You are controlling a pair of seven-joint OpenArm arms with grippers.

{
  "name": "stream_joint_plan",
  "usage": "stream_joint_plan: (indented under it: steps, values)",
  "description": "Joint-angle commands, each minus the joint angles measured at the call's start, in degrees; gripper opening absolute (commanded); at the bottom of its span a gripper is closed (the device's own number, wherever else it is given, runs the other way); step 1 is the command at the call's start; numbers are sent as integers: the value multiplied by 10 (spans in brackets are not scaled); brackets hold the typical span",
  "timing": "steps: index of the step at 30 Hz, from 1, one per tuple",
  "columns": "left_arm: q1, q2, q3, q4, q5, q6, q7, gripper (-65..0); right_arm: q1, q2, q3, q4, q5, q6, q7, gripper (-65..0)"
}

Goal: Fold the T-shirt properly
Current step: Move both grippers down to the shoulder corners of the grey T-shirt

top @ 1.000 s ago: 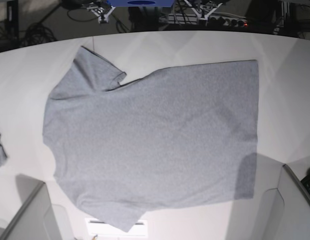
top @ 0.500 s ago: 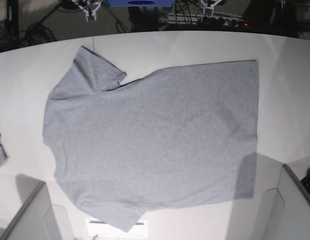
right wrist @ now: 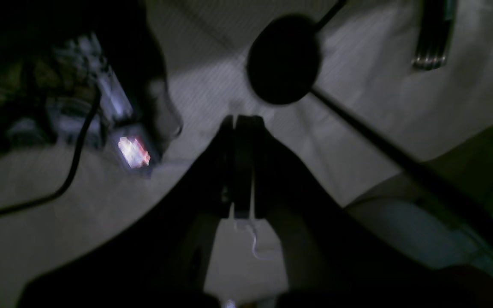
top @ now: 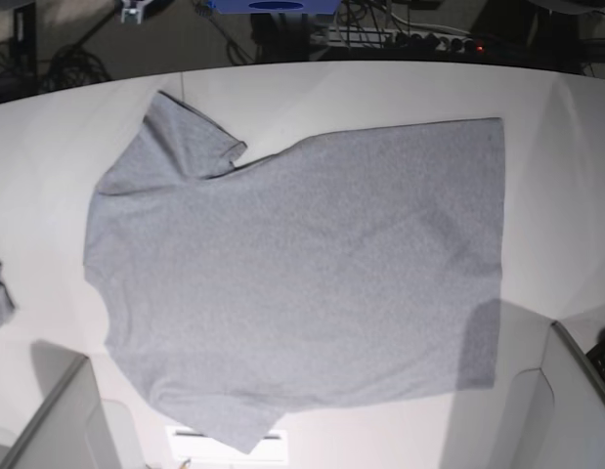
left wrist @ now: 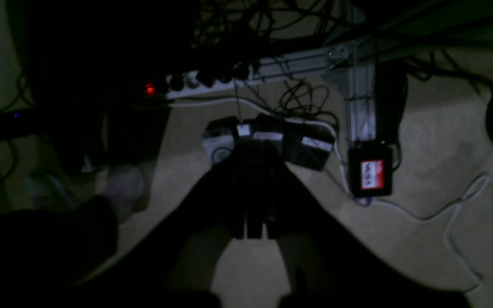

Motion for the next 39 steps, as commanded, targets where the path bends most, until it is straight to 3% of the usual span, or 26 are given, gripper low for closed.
stream_joint_plan:
  steps: [1,9,14,23,31,39]
  values:
    - [21,-2,-1,26,0,3,-18,-650,-23,2,10,32,2,-2,6,-650]
    - [133,-13,-4,221,-1,5,-30,-650,-91,-53,99,219,2,-2,5,-650]
    - [185,-10,-75,320,-1,5,-30,-650,-98,-72,130,299,2,-2,6,-650]
    - [248,8,-183,513,-1,5,-30,-650,-99,-77,130,465,2,-2,6,-650]
    - [252,29,-181,631,-1,5,-31,-650,-71,-89,122,559,2,-2,5,-650]
    - [248,31,-181,693,-10,5,-26,-650,-42,-87,11,578,8,-2,-68,-650]
